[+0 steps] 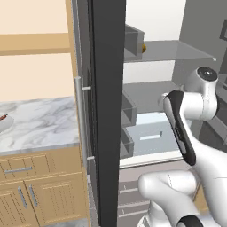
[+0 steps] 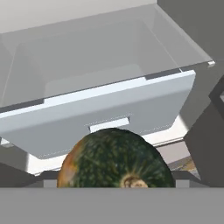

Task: Place the cold items (lemon and squash) from the fridge in one tupperware on the dining counter. Place the warm items (hot dog and kebab skewer) in the stove area in another tupperware.

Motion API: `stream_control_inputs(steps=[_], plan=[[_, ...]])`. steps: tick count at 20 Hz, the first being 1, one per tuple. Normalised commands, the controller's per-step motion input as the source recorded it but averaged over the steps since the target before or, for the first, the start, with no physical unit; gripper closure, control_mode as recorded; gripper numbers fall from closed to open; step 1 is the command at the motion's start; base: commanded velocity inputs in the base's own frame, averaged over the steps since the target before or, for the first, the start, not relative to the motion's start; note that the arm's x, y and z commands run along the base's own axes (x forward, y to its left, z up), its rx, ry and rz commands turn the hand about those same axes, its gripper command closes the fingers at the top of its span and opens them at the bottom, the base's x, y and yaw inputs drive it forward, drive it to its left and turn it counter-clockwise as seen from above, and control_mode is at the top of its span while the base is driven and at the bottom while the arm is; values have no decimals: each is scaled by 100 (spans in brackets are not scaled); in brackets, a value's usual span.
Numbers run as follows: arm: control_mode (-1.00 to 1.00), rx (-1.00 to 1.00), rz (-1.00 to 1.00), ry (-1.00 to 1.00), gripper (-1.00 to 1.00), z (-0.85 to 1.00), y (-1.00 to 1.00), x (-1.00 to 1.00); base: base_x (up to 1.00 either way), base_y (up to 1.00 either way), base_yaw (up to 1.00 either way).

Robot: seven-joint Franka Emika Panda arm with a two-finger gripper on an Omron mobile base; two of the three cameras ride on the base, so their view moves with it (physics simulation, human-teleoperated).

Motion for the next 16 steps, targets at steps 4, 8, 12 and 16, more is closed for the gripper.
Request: stream_control_inputs(steps=[4,8,12,16], plan=[[-100,2,0,-6,100,50,-3,-79,0,0,0],[-100,0,0,0,100,35,0,-65,0,0,0],[-100,-5,0,11,100,-15,7,-44,0,0,0],[100,-1,0,9,100,-7,4,-29,-16,0,0]])
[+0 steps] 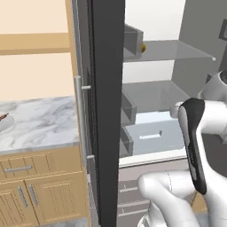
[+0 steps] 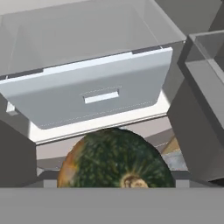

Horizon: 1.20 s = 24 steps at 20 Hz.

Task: Place the cold items (lemon and squash) from the fridge in one tupperware on the dining counter. Place the warm items (hot dog and kebab skewer) in the stove area in another tupperware.

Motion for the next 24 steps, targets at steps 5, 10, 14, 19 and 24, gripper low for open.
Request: stream_control_inputs(steps=[5,10,14,19,24], plan=[[100,0,0,0,100,0,0,0,-73,8,-4],[100,0,0,0,100,0,0,0,-73,31,-23],[100,0,0,0,100,0,0,0,-86,10,-9],[100,0,0,0,100,0,0,0,-96,0,56],[100,0,0,0,100,0,0,0,-75,0,89]])
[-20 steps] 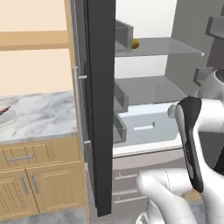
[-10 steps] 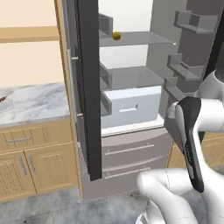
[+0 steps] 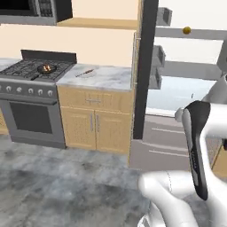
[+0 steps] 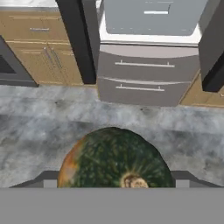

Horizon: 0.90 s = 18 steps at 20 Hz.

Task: Place the cold items (lemon and squash) from the fridge in one tupperware on the dining counter. Place the warm items (hot dog and kebab skewer) in the stove area in another tupperware.

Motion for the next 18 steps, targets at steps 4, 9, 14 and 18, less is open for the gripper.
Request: stream_control_inputs(steps=[4,9,14,18], plan=[[100,0,0,0,100,0,0,0,-74,0,89],[100,0,0,0,100,0,0,0,-73,0,87],[100,0,0,0,100,0,0,0,-61,0,84],[100,0,0,0,100,0,0,0,-19,-6,78]])
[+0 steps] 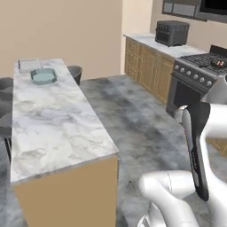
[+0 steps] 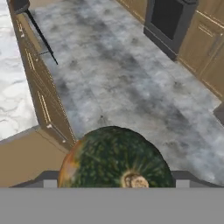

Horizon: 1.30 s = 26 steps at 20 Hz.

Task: Place the cold items (lemon and squash) from the fridge in one tupperware on the dining counter. Place the warm items (hot dog and kebab skewer) in the stove area in another tupperware.

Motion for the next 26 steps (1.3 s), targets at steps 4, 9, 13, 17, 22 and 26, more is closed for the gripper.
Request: stream_control_inputs(steps=[4,9,13,17,22,26], plan=[[100,0,0,0,100,0,0,0,9,-30,60],[100,0,0,0,100,0,0,0,-1,-6,47],[100,0,0,0,100,0,0,0,-10,49,10],[100,0,0,0,100,0,0,0,-4,66,0],[100,0,0,0,100,0,0,0,-12,73,0],[100,0,0,0,100,0,0,0,-11,97,-9]])
